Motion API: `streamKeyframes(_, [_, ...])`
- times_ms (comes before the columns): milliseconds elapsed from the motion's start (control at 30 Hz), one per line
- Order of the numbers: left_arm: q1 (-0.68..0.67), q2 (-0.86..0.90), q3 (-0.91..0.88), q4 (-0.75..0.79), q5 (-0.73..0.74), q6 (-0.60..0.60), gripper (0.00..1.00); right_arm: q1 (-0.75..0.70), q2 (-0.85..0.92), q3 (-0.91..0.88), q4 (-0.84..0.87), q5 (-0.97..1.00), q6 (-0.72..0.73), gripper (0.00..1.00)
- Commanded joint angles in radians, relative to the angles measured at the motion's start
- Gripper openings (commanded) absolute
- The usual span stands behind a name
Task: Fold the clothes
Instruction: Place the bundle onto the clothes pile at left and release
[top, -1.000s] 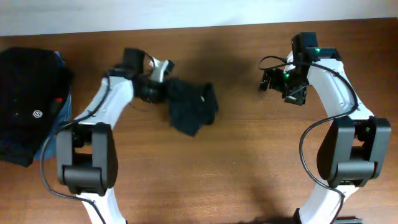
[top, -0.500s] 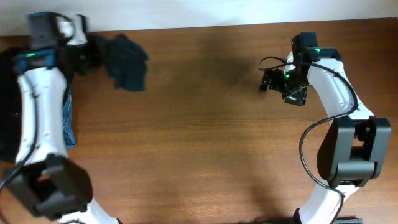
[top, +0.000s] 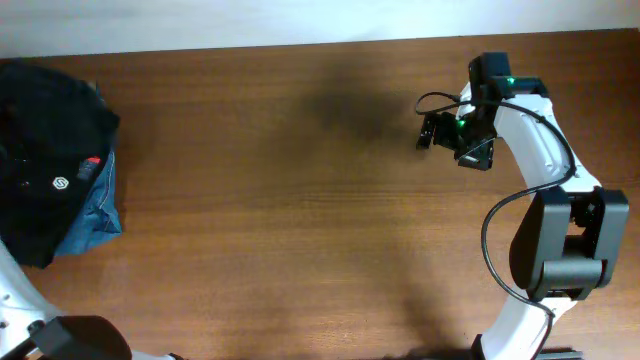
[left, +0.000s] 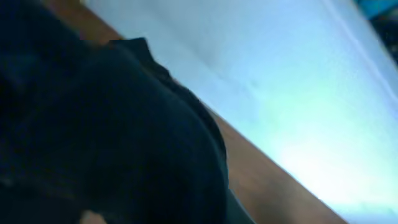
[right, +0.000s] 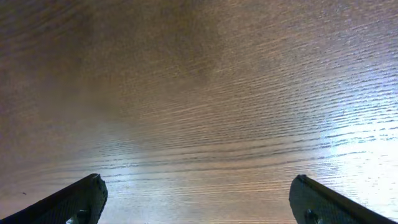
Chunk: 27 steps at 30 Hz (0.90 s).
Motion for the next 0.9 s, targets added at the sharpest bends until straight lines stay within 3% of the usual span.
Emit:
streamKeyframes(0, [0.016,-0.018,0.021,0.129,0.011,-0.040,0.01,-0.003,-0.026,0.018,-0.010,-0.002,-0.013,0.99])
streamKeyframes(200, [0.016,0.066,0.021,0.306,0.011,-0.187,0.01,-0.003,-0.026,0.018,-0.019,-0.023,-0.013,0.99])
streamKeyframes(333, [0.037,0.142,0.021,0.310,0.011,-0.216,0.01,-0.003,-0.026,0.018,-0.029,-0.022,-0.013,0.99])
streamKeyframes(533, [0.105,0.212,0.020,0.091,-0.030,-0.219,0.01,-0.003,-0.026,0.018,-0.029,-0.022,-0.013,0.99])
streamKeyframes(867, [0.278,0.212,0.020,-0.140,-0.079,-0.055,0.00,-0.003,-0.026,0.018,-0.003,-0.026,-0.013,0.99])
